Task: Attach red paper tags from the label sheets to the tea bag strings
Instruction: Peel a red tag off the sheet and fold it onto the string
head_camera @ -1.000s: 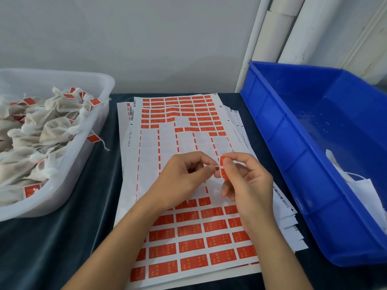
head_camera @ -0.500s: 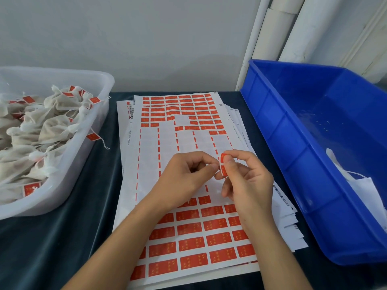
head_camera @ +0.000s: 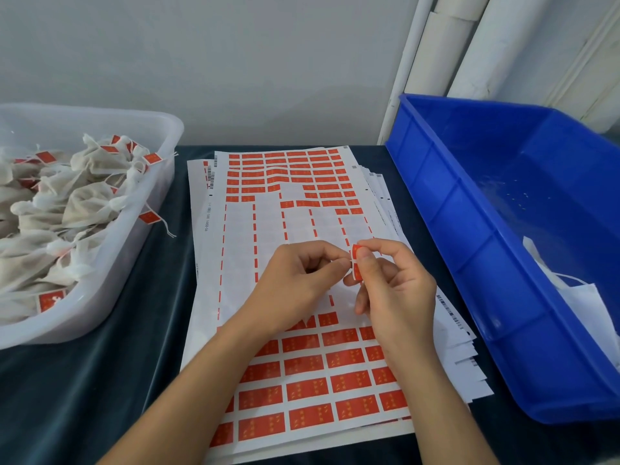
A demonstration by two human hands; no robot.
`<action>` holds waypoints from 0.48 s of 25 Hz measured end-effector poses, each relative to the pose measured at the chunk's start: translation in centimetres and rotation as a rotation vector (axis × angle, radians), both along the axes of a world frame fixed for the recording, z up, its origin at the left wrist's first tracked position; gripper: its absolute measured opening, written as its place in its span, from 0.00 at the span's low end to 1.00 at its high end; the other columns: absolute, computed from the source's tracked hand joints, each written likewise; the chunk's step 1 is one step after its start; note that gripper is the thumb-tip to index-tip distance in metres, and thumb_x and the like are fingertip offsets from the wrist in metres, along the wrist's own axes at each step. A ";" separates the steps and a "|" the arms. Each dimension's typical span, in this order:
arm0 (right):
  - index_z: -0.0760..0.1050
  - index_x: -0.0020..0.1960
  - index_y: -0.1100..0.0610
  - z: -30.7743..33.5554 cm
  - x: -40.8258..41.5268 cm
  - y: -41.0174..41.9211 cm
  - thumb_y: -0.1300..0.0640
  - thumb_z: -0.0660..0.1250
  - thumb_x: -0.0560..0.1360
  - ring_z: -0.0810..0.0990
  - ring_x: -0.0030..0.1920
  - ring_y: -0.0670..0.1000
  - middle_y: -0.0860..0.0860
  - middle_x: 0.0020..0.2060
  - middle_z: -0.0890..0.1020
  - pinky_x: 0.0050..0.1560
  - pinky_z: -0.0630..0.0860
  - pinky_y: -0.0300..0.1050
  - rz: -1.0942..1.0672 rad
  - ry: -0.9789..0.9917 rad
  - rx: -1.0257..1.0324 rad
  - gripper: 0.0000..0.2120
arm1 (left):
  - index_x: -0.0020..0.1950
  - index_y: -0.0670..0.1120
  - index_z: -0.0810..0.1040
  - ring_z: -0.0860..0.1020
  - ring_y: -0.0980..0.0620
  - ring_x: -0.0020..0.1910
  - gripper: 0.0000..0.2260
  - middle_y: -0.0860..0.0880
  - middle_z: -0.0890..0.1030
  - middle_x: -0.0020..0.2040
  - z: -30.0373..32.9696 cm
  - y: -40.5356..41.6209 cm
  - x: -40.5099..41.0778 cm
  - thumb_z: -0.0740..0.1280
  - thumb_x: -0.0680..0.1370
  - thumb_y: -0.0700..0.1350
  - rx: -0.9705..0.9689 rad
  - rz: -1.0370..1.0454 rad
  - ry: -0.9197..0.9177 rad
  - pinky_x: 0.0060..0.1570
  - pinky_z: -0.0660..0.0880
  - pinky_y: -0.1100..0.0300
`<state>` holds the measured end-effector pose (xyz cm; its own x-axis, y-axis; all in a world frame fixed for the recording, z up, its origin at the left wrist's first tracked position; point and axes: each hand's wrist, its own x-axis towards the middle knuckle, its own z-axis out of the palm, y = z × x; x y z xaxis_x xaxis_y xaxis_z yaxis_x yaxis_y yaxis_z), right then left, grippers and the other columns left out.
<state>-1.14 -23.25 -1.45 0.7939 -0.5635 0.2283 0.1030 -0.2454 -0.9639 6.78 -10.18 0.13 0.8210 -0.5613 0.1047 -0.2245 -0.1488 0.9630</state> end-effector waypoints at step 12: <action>0.80 0.54 0.41 -0.2 0.0 0.4 0.47 0.68 0.80 0.84 0.36 0.48 0.41 0.41 0.84 0.33 0.80 0.37 -0.049 -0.069 -0.194 0.04 | 0.43 0.50 0.87 0.76 0.60 0.29 0.11 0.58 0.80 0.30 0.5 0.1 -0.3 0.68 0.83 0.46 -0.027 0.019 0.053 0.33 0.72 0.71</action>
